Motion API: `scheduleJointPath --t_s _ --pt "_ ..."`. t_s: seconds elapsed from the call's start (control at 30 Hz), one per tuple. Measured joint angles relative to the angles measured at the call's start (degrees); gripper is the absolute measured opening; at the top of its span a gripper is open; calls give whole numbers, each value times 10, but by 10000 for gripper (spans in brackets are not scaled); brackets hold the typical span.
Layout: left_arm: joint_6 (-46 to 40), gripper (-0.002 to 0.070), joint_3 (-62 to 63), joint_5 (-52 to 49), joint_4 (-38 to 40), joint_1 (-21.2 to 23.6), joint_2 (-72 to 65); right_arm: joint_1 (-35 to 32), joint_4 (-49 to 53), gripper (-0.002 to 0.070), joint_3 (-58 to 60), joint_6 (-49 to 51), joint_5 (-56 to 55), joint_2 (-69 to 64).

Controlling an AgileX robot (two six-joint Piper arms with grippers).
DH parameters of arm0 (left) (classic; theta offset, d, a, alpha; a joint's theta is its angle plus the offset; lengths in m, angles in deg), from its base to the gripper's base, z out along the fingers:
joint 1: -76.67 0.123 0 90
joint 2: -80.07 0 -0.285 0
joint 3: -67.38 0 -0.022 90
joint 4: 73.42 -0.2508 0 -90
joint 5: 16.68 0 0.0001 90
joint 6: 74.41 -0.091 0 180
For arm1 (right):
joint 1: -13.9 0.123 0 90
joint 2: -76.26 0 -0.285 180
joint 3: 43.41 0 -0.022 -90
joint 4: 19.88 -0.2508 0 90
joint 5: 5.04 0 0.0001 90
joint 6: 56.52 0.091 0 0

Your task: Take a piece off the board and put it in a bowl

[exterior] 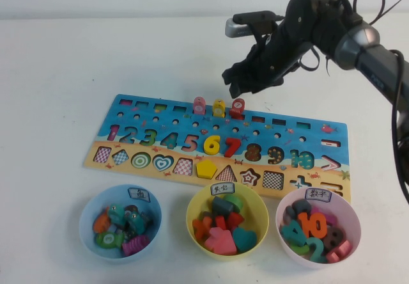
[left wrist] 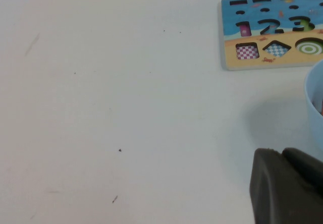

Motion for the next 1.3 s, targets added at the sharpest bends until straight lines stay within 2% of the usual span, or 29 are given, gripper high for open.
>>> scheduleJointPath --t_s 0.33,1.3 --pt "0 -5 0 0 0 0 0 1 -1 361 0 14 -25 -16" --pt "0 -5 0 0 0 0 0 1 -1 361 0 14 -5 -24"
